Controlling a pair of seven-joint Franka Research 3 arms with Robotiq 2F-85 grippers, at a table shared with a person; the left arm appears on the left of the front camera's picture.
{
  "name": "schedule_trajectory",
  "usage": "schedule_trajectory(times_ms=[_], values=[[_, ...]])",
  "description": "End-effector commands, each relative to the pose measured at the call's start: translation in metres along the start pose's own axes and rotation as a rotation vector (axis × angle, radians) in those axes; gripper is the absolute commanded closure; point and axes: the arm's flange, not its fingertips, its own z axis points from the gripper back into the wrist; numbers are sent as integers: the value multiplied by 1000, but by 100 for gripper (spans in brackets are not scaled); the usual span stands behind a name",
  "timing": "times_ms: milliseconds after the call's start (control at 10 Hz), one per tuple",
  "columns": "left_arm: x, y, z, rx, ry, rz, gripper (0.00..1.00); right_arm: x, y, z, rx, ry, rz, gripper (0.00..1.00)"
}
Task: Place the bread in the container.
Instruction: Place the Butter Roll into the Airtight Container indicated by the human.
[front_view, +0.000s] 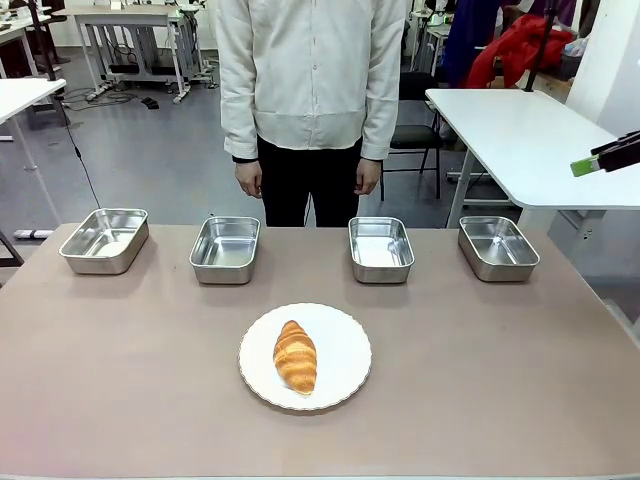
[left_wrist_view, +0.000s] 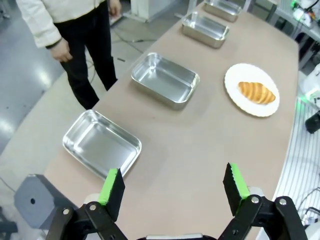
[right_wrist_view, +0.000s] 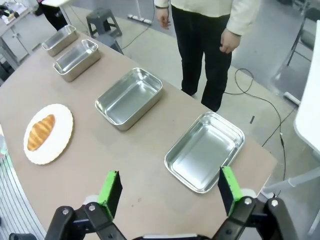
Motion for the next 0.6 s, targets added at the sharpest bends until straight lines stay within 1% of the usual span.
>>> schedule_trajectory(times_ms=[0, 300, 400, 500], values=[[-4, 6, 8, -26, -51, -35, 0, -3, -13, -2, 21, -32, 21, 0], [-4, 3, 14, -20, -88, -27, 0, -5, -16, 1, 22, -51, 15, 0], [-3, 0, 14, -32, -144, -7, 0, -4, -16, 2, 23, -58, 19, 0], [-2, -3, 14, -27, -154, 0, 0, -3, -15, 2, 21, -59, 21, 0]])
